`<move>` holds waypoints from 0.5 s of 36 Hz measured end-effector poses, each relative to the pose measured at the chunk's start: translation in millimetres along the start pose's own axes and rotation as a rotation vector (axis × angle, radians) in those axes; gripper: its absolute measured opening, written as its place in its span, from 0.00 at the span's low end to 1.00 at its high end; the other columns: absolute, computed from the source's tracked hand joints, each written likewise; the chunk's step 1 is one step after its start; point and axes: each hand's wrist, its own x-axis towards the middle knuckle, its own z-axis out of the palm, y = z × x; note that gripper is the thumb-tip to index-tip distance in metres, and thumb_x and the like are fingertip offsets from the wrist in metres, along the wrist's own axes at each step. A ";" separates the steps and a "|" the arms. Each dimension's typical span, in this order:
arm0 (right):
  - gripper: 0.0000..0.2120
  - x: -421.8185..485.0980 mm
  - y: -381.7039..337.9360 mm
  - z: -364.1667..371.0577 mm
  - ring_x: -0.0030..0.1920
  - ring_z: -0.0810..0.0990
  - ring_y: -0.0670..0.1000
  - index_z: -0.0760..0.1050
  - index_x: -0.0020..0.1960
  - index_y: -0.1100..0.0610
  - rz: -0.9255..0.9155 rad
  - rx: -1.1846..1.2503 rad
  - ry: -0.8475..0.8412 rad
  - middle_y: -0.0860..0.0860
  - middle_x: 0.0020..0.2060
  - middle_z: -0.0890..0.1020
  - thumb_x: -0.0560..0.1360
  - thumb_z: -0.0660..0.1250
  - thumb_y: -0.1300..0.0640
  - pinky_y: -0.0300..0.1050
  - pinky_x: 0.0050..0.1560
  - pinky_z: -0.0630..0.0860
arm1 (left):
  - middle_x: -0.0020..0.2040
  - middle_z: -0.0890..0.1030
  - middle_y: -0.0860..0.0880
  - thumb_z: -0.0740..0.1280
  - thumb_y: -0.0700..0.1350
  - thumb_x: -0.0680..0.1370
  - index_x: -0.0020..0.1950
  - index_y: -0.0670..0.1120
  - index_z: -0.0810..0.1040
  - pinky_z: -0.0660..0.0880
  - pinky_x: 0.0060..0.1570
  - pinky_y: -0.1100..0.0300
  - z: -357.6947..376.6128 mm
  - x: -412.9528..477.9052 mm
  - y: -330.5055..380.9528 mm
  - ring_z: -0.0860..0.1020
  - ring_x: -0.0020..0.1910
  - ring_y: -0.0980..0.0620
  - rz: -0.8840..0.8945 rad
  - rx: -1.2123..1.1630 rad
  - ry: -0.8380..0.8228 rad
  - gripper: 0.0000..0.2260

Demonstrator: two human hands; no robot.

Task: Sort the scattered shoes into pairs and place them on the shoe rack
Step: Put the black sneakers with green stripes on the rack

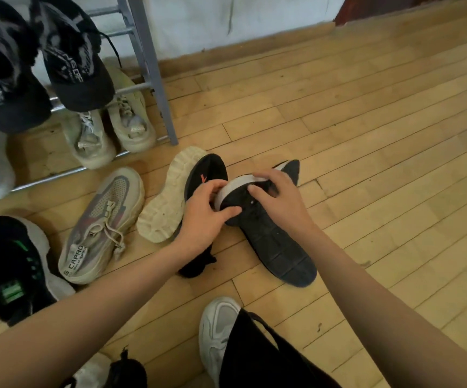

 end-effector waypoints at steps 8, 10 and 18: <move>0.19 -5.1 -33.9 31.7 0.62 0.67 0.41 0.70 0.63 0.51 -0.146 0.226 -0.199 0.47 0.62 0.69 0.74 0.62 0.62 0.25 0.60 0.65 | 0.55 0.70 0.52 0.69 0.40 0.72 0.62 0.44 0.72 0.68 0.57 0.63 -45.1 -18.1 -29.9 0.70 0.55 0.53 0.524 0.427 0.268 0.19; 0.18 -3.0 -33.8 38.7 0.60 0.68 0.38 0.72 0.61 0.51 -0.133 0.220 -0.217 0.47 0.61 0.71 0.75 0.62 0.64 0.23 0.57 0.63 | 0.56 0.69 0.48 0.67 0.39 0.73 0.62 0.44 0.70 0.68 0.57 0.61 -57.3 -19.0 -48.3 0.71 0.54 0.49 0.619 0.563 0.278 0.18; 0.22 3.0 -2.0 66.1 0.58 0.77 0.53 0.71 0.59 0.56 0.374 0.432 -0.120 0.54 0.57 0.75 0.70 0.72 0.50 0.55 0.59 0.77 | 0.55 0.69 0.46 0.63 0.34 0.70 0.57 0.45 0.73 0.67 0.57 0.56 -59.9 -33.4 -86.6 0.69 0.55 0.46 0.875 0.903 0.002 0.17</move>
